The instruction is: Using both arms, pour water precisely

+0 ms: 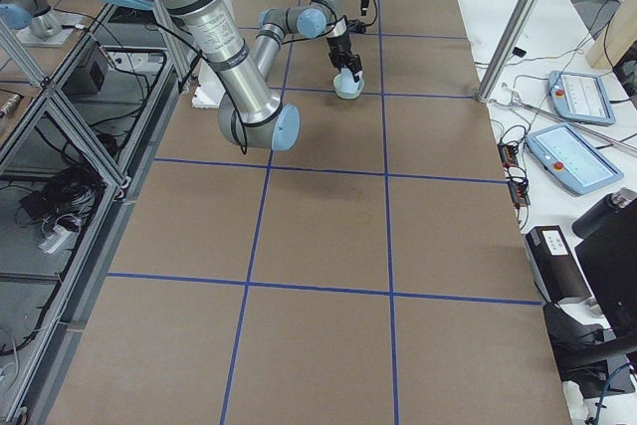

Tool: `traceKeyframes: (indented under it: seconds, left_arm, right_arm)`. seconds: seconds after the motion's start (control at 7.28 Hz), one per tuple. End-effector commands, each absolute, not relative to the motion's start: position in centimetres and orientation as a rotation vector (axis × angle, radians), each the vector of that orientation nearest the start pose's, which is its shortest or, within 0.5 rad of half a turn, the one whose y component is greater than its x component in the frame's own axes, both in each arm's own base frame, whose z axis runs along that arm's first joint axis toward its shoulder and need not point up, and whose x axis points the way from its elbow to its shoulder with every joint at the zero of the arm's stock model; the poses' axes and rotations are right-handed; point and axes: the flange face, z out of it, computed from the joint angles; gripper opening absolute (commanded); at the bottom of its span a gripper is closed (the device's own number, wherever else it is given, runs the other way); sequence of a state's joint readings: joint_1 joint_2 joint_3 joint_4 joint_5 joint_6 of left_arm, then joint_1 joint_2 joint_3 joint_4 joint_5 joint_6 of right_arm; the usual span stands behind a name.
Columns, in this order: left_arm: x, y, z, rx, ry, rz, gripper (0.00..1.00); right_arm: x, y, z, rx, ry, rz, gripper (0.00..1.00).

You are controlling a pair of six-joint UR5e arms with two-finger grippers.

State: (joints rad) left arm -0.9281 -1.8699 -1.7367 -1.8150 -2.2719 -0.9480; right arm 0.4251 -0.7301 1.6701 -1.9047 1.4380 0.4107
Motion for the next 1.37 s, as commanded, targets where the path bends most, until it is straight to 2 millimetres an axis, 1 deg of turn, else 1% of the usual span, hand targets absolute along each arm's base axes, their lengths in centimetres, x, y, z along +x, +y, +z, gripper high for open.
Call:
traceKeyframes:
  seconds: [0.0,0.14,0.27,0.41,0.55,0.69,1.1,1.24]
  left_arm:
    - [30.5,-52.3,38.6,-0.005,0.951,-0.034,0.65]
    - [30.5,-52.2,38.7,-0.005,0.951,-0.034,0.65]
    - [30.3,-51.9,39.2,-0.012,0.947,-0.036,0.65]
    - [30.3,-51.9,39.2,-0.011,0.948,-0.036,0.66]
    - [30.3,-51.9,39.2,-0.011,0.948,-0.036,0.66]
    - [30.3,-51.9,39.2,-0.011,0.948,-0.036,0.66]
    - [30.2,-51.8,39.1,-0.008,0.947,-0.038,0.66]
    - [30.2,-51.8,39.1,-0.007,0.946,-0.038,0.66]
  right_arm:
    - [-58.3,-41.2,14.0,0.540,-0.178,-0.799,0.00]
    - [-58.9,-40.5,14.1,0.585,-0.087,-0.876,0.00]
    - [-59.7,-40.6,13.4,0.593,0.048,-0.980,0.00]
    - [-61.3,-41.1,11.9,0.558,0.106,-1.022,0.00]
    - [-62.4,-41.5,11.6,0.542,0.122,-1.038,0.00]
    - [-62.4,-41.5,12.0,0.533,0.145,-1.082,0.00]
    - [-62.0,-41.7,12.4,0.495,0.273,-1.285,0.00]
    - [-62.1,-41.8,12.6,0.492,0.299,-1.317,0.00]
